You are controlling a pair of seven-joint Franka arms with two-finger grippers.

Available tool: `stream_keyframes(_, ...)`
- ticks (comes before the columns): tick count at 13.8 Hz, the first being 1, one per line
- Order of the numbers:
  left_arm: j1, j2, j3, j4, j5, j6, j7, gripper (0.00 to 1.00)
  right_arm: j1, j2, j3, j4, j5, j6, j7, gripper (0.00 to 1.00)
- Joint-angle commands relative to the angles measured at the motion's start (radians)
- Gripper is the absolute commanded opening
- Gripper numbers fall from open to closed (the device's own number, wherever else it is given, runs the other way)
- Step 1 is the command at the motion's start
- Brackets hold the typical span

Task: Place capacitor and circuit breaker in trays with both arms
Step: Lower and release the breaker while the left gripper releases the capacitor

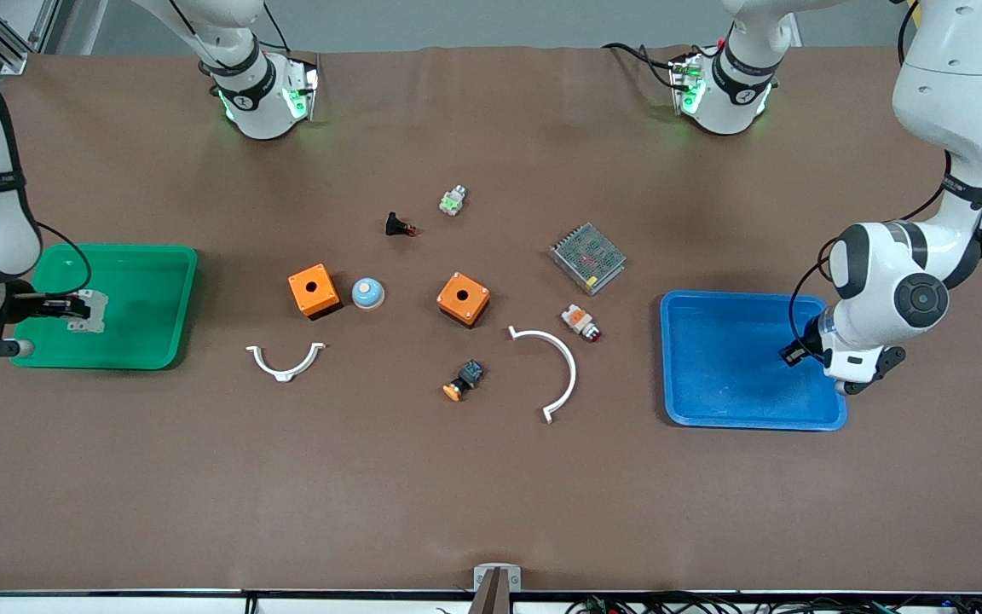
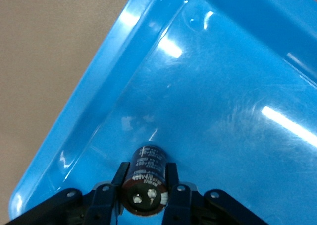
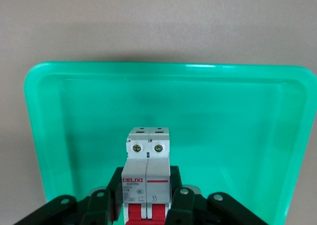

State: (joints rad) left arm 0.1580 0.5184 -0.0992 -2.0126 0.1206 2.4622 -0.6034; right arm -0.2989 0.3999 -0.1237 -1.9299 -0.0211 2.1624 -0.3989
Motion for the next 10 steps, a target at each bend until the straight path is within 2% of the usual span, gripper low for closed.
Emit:
stream_keyframes(1,0.002,-0.004,-0.016,0.001,0.011,0.018,0.010,0.09,-0.049,-0.027,0.022,-0.081,-0.020,0.069,-0.008,0.18)
stream_keyframes(2,0.000,0.000,-0.016,0.002,0.011,0.027,0.010,0.14,-0.063,-0.027,0.022,-0.092,-0.020,0.071,-0.008,0.18)
stream_keyframes(3,-0.005,0.002,-0.016,0.003,0.011,0.034,0.011,0.24,-0.071,-0.027,0.022,-0.103,-0.022,0.073,-0.008,0.19)
stream_keyframes(5,-0.005,0.000,-0.016,0.005,0.011,0.032,0.013,0.65,-0.075,-0.026,0.022,-0.127,-0.020,0.127,-0.008,0.19)
stream_keyframes(6,-0.005,-0.003,-0.016,0.005,0.011,0.032,0.013,1.00,-0.075,-0.023,0.022,-0.139,-0.020,0.166,-0.006,0.20)
stream_keyframes(8,-0.003,-0.023,-0.025,0.005,0.011,0.028,0.014,1.00,-0.083,-0.013,0.022,-0.146,-0.020,0.188,-0.005,0.20)
stream_keyframes(9,0.002,-0.049,-0.040,0.005,0.011,0.024,0.014,1.00,-0.085,-0.013,0.022,-0.144,-0.020,0.185,-0.005,0.24)
stream_keyframes(10,0.002,-0.078,-0.043,0.005,0.011,0.015,0.011,1.00,-0.085,-0.015,0.024,-0.143,-0.020,0.185,-0.005,0.39)
